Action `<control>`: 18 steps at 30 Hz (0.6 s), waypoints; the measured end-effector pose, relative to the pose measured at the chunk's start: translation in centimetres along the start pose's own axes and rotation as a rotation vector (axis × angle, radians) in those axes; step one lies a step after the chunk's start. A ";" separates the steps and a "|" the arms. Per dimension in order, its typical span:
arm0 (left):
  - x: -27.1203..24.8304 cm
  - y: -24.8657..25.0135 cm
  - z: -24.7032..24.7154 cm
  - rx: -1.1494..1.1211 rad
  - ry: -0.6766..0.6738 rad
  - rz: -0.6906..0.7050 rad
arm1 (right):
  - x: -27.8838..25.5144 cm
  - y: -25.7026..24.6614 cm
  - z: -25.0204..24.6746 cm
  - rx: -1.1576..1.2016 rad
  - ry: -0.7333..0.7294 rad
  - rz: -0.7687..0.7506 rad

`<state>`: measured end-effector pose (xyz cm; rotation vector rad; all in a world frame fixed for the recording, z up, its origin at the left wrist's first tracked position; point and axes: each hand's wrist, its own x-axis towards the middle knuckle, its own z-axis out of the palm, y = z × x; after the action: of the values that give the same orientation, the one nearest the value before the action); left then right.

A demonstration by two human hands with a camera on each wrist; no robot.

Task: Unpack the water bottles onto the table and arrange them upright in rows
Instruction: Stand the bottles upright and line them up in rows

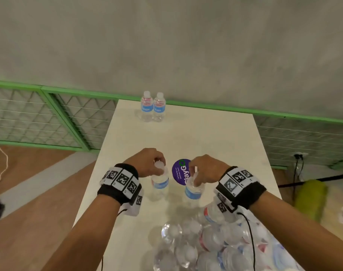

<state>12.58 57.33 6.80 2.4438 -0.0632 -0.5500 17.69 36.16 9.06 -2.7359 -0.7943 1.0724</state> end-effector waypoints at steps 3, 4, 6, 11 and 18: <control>2.5 -0.6 -4.5 -0.009 0.097 -0.012 | 1.7 -0.3 -4.2 0.087 0.037 0.043; 3.5 -0.8 -5.7 -0.022 0.130 -0.024 | 2.4 -0.4 -5.4 0.118 0.055 0.058; 5.3 -1.3 -7.7 -0.024 0.183 -0.047 | 4.1 -0.4 -7.7 0.135 0.098 0.071; 9.8 -2.7 -10.3 0.029 0.251 -0.076 | 9.6 0.2 -11.3 0.185 0.267 0.044; 15.2 -5.9 -11.2 0.046 0.280 -0.137 | 17.5 1.7 -13.0 0.346 0.446 0.065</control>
<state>30.43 65.77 5.78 2.5593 0.2104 -0.2621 37.80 44.71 7.70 -2.5621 -0.4105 0.5087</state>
